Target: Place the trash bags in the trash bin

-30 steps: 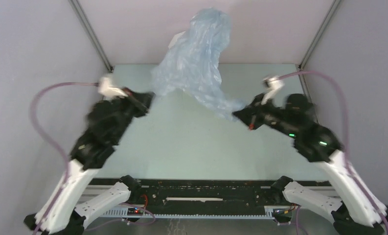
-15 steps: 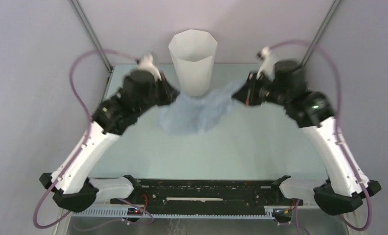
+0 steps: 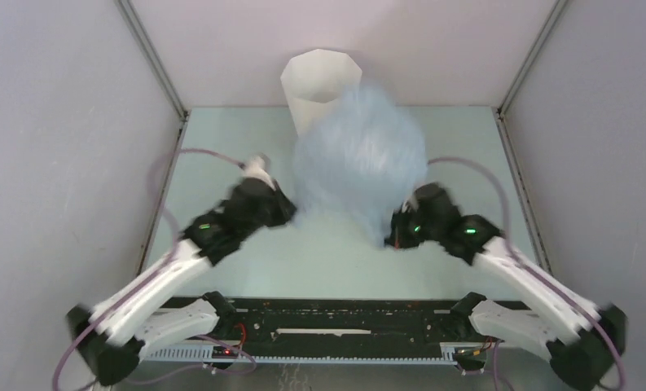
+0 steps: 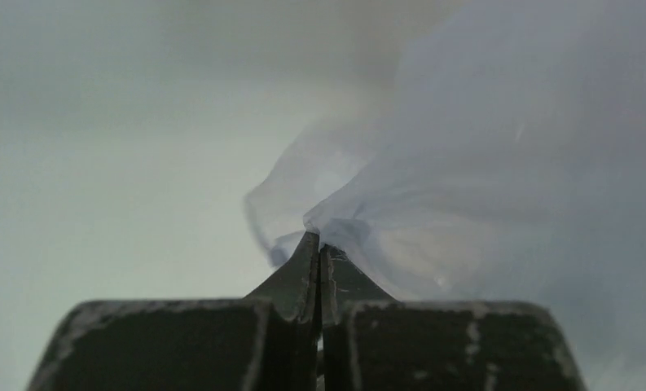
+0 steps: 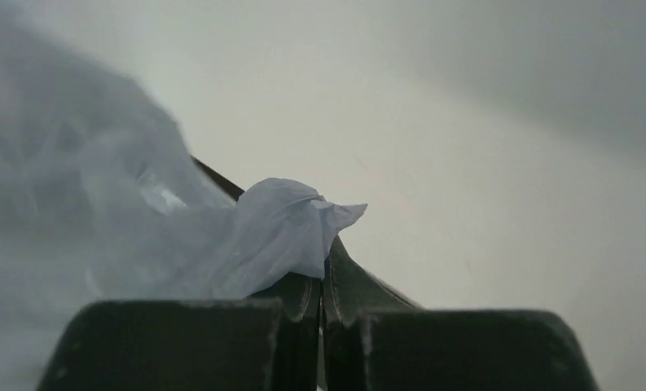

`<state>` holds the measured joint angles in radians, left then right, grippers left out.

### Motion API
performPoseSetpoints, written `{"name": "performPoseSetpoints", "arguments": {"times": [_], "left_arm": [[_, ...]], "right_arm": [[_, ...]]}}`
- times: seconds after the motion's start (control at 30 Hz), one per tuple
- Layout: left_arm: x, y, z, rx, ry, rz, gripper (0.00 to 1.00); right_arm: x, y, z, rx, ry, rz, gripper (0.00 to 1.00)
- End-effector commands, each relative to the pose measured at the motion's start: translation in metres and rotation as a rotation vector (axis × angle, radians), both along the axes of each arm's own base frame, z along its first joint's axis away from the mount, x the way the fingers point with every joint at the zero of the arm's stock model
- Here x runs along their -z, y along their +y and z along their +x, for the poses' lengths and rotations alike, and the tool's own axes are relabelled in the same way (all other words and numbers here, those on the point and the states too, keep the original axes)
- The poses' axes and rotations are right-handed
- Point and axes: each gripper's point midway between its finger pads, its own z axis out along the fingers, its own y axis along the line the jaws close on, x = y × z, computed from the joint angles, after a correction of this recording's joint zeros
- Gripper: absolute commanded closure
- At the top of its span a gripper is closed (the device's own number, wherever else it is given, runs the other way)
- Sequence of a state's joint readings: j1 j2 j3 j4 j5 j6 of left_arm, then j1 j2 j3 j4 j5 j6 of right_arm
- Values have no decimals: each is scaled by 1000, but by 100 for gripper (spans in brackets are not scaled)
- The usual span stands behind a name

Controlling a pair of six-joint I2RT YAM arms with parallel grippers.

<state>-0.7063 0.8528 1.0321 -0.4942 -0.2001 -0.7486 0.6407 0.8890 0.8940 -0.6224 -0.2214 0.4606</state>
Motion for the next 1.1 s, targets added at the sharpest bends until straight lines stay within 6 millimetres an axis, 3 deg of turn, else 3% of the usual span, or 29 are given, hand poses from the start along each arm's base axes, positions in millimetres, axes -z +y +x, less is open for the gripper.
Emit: {"name": "performPoseSetpoints", "arguments": {"times": [0.0, 0.07, 0.13, 0.2, 0.27, 0.33, 0.37, 0.4, 0.43, 0.47, 0.5, 0.53, 0.57, 0.6, 0.63, 0.7, 0.73, 0.77, 0.8, 0.87, 0.93, 1.0, 1.03, 1.07], "left_arm": [[158, 9, -43, 17, 416, 219, 100], [123, 14, -27, -24, 318, 218, 100], [65, 10, -2, -32, 191, 219, 100], [-8, 4, 23, -38, 83, 208, 100], [-87, -5, 42, -34, -38, 189, 100], [-172, -2, 39, -37, -190, 104, 100], [-218, 7, 28, -49, -285, 38, 100], [-240, 14, 19, -59, -339, 7, 100], [-248, 21, 12, -68, -376, -8, 100], [-243, 24, 10, -77, -388, -10, 100], [-225, 27, 9, -90, -379, -5, 100], [-191, 29, 13, -115, -332, 14, 100], [-149, 33, 17, -154, -254, 42, 100], [-92, 35, 19, -181, -130, 77, 100], [-31, 31, 16, -166, 6, 114, 100], [83, 19, -9, -97, 282, 167, 100], [125, 15, -28, -61, 405, 171, 100], [159, 14, -45, -43, 496, 174, 100], [174, 13, -56, -31, 528, 163, 100], [171, 14, -58, -34, 489, 132, 100], [136, 13, -39, -51, 367, 107, 100], [84, 7, -13, -45, 238, 129, 100], [33, 1, 4, -37, 147, 130, 100], [-2, -2, 15, -30, 91, 152, 100]], "right_arm": [[64, 3, -51, -17, 266, -43, 100], [26, 1, -35, 2, 135, -11, 100], [-36, -5, -5, 49, -30, 21, 100], [-90, -14, 27, 86, -111, 29, 100], [-159, -16, 45, 84, -179, 66, 100], [-230, -18, 44, 83, -304, 76, 100], [-258, -18, 38, 83, -374, 75, 100], [-282, -19, 29, 82, -449, 79, 100], [-293, -16, 19, 60, -497, 84, 100], [-298, -14, 13, 50, -539, 98, 100], [-285, -10, 11, 34, -546, 92, 100], [-260, -6, 11, 17, -532, 76, 100], [-218, -4, 15, 22, -485, 35, 100], [-165, -5, 19, 41, -406, -20, 100], [-88, -10, 17, 58, -261, -104, 100], [17, -16, -10, 79, 66, -130, 100], [51, -12, -30, 44, 198, -107, 100], [72, -6, -49, 6, 291, -77, 100], [79, 0, -61, -24, 315, -61, 100], [66, 7, -66, -48, 242, -40, 100], [34, 6, -49, -26, 124, -11, 100], [-6, -1, -21, 15, 26, 12, 100], [-29, -3, -9, 18, -6, 24, 100], [-47, -3, 6, 18, -12, 24, 100]]}}
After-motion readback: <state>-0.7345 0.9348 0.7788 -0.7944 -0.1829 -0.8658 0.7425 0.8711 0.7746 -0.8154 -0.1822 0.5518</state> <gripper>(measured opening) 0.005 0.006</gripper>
